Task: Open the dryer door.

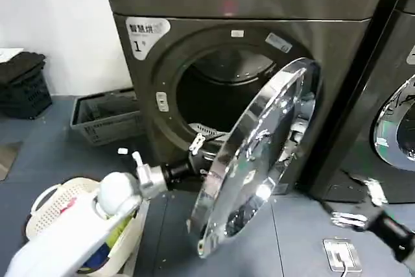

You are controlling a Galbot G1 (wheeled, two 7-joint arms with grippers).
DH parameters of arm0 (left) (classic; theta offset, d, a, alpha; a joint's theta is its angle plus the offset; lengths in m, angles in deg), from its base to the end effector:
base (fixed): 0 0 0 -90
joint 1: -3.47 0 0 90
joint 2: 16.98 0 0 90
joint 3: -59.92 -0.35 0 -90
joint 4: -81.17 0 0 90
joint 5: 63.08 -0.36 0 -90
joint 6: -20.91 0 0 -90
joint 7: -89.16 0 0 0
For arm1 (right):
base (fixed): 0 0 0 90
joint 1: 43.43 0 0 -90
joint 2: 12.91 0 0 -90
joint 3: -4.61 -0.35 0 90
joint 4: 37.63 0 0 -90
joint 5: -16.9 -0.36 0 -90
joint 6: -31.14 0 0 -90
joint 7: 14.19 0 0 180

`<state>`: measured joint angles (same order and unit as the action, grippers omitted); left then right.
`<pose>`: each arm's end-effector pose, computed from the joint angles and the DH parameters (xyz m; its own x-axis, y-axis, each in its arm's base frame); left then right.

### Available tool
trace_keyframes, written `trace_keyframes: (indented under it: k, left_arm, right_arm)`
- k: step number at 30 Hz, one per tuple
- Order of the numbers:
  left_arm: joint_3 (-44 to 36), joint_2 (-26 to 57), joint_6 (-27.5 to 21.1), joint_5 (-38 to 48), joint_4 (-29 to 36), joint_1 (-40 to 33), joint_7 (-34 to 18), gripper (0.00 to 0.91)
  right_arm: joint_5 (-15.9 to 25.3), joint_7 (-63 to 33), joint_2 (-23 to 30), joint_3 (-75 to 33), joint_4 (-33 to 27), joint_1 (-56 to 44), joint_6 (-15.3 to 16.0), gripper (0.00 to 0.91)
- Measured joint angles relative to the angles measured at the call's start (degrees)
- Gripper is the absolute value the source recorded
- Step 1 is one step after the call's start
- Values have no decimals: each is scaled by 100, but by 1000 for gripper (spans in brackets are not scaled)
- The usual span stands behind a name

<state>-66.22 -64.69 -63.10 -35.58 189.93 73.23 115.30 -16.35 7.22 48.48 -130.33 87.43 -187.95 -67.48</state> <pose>0.3650 0.0089 -0.1943 -0.4043 0.9120 -0.0695 0.8321 0.3983 0.3861 0.0999 -0.2513 -0.1850 -0.9862 -0.1652 -0.0078 -0.1539 0.9341 -0.3222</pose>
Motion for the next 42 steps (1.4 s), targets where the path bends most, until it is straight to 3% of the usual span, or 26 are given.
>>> trace_keyframes:
  k: [4,10,21,28,42]
  left_arm:
    - [-302,-109,63,45,-142,-275,2,907]
    - [-707,-266,152,94,-341,-633,17,907]
    - [-1343,-605,232,83,-617,-1172,30,907]
    - [-1662,-863,217,45,-724,-1416,14,907]
    - [-2243,-1629,172,-56,-1318,-1905,-77,907]
  right_arm:
    - [353,-719,735,-444,-82,-136,-63,907]
    - [872,-1727,1638,-1040,-289,-123,276,907]
    - [997,-2963,2696,-1822,-645,128,874,907]
    - [1040,-3049,3077,-2288,-844,349,894,907]
    - [1369,-3223,3081,-2890,-1194,684,842,907]
